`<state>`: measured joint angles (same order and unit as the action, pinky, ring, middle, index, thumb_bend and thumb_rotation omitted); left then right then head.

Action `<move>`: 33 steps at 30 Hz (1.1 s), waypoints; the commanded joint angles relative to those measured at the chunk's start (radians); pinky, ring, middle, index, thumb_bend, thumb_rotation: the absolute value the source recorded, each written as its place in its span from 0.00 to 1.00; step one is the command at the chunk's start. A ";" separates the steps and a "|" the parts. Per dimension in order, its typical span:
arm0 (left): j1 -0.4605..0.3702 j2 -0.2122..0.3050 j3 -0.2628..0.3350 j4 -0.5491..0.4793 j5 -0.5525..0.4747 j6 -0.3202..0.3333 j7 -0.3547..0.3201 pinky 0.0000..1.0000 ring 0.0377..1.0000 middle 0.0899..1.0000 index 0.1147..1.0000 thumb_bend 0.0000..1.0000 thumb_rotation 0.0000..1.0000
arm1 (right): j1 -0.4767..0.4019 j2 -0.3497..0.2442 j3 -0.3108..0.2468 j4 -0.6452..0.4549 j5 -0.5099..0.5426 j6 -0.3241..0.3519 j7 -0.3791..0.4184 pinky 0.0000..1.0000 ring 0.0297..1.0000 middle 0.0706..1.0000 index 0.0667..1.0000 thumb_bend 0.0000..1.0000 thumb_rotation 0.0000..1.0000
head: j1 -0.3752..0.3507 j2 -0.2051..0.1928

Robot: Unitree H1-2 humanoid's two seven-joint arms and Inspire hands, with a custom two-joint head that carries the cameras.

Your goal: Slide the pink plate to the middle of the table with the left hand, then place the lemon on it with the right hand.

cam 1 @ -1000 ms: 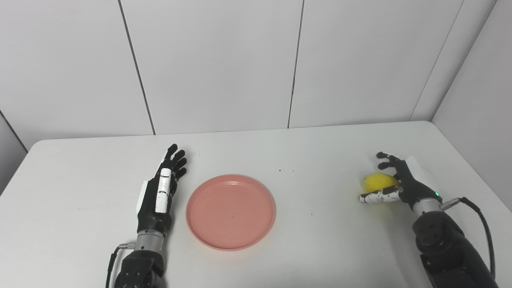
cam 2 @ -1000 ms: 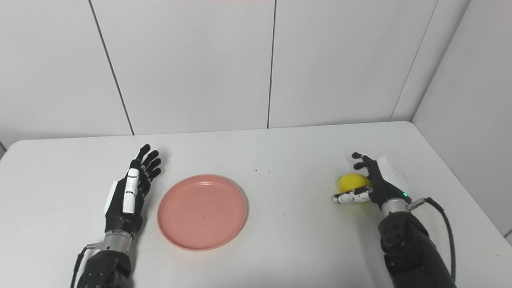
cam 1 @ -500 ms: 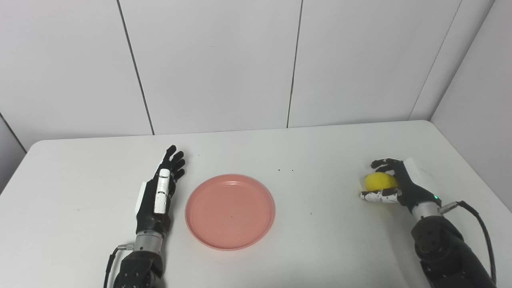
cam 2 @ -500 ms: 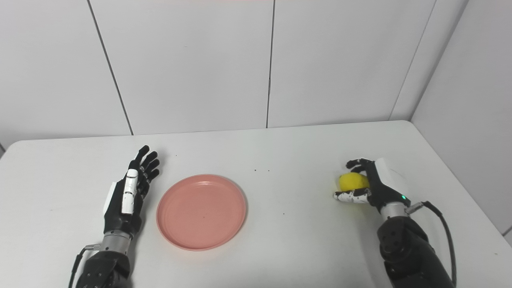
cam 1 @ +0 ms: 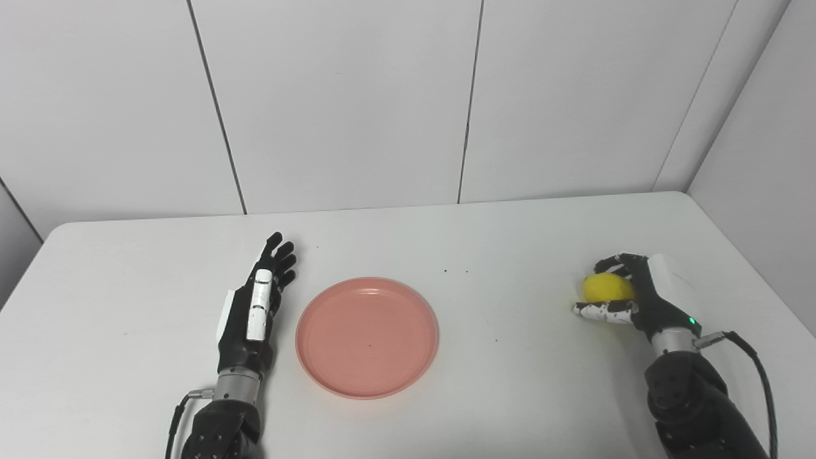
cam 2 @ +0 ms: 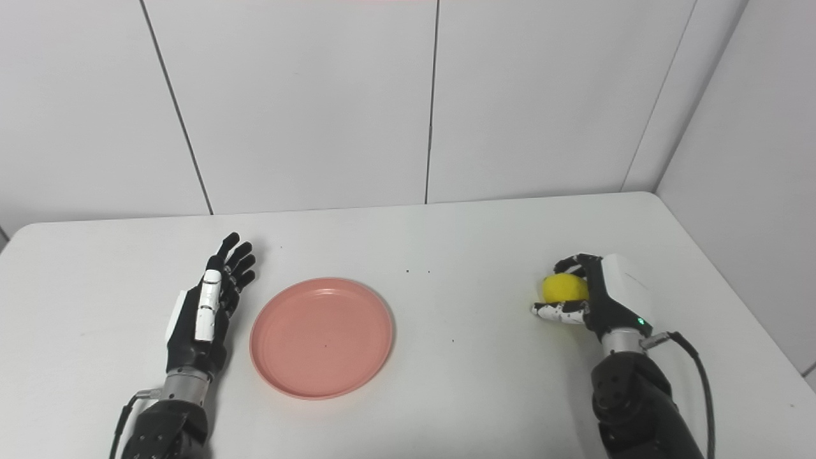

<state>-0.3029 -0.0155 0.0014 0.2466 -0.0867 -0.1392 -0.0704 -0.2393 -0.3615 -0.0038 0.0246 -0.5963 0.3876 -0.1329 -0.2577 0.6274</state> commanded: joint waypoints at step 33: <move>0.042 -0.063 -0.051 -0.086 0.086 0.109 0.063 0.96 0.94 0.94 0.94 0.51 1.00 | -0.124 0.219 0.227 -0.166 0.037 -0.281 0.012 0.15 0.43 0.44 0.50 0.53 0.00 | 0.222 -0.071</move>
<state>-0.2567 -0.0669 -0.0446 0.1824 -0.0175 -0.0345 -0.0188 -0.3174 -0.1470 0.2174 -0.1285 -0.5615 0.1678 -0.1251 -0.0369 0.5553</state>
